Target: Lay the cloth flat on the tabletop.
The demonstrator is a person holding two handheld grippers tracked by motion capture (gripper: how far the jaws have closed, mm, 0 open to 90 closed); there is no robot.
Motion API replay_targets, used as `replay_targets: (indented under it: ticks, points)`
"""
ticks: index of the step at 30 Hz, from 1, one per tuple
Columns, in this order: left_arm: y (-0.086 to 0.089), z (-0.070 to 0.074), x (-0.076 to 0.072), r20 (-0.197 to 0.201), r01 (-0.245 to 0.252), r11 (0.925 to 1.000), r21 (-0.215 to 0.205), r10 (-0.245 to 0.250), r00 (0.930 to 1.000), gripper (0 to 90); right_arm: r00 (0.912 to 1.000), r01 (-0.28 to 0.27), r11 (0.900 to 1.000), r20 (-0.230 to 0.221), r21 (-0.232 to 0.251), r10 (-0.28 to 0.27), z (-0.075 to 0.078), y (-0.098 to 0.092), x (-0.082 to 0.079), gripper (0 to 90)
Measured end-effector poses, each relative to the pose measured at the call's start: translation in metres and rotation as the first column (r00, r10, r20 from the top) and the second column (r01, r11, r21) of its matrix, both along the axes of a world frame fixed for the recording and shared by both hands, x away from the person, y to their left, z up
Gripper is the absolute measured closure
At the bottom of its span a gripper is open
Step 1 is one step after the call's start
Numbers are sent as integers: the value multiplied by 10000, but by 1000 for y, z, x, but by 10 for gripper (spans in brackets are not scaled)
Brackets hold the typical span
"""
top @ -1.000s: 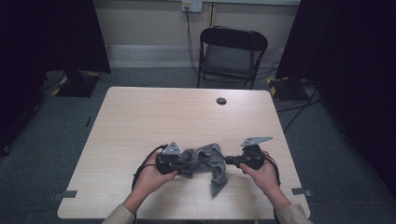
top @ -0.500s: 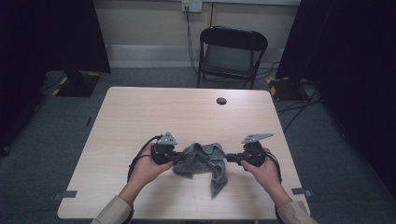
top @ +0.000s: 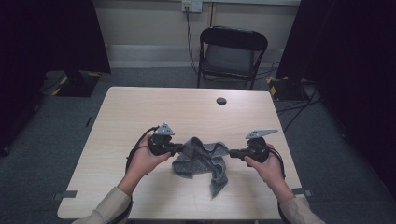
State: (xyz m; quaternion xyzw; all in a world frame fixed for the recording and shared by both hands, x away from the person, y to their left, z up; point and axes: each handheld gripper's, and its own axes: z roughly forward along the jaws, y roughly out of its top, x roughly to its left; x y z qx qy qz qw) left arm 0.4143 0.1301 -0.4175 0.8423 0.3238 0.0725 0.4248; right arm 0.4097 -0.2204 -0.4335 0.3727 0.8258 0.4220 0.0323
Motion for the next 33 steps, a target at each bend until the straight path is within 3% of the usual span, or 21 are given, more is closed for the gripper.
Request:
replay_targets:
  ticks: [6,16,33]
  points:
    - [6,3,13,-169,-280,9993,-260,276,9995,866,9995,322,9992,36,227,-323,7,-10,10,892]
    - [6,2,28,-257,-421,9976,-546,408,9988,857,9987,496,9988,106,25,-496,13,-14,20,892]
    - [19,13,60,-146,-782,9968,-135,780,9968,866,9974,712,9974,-116,-62,-712,16,-17,49,893]
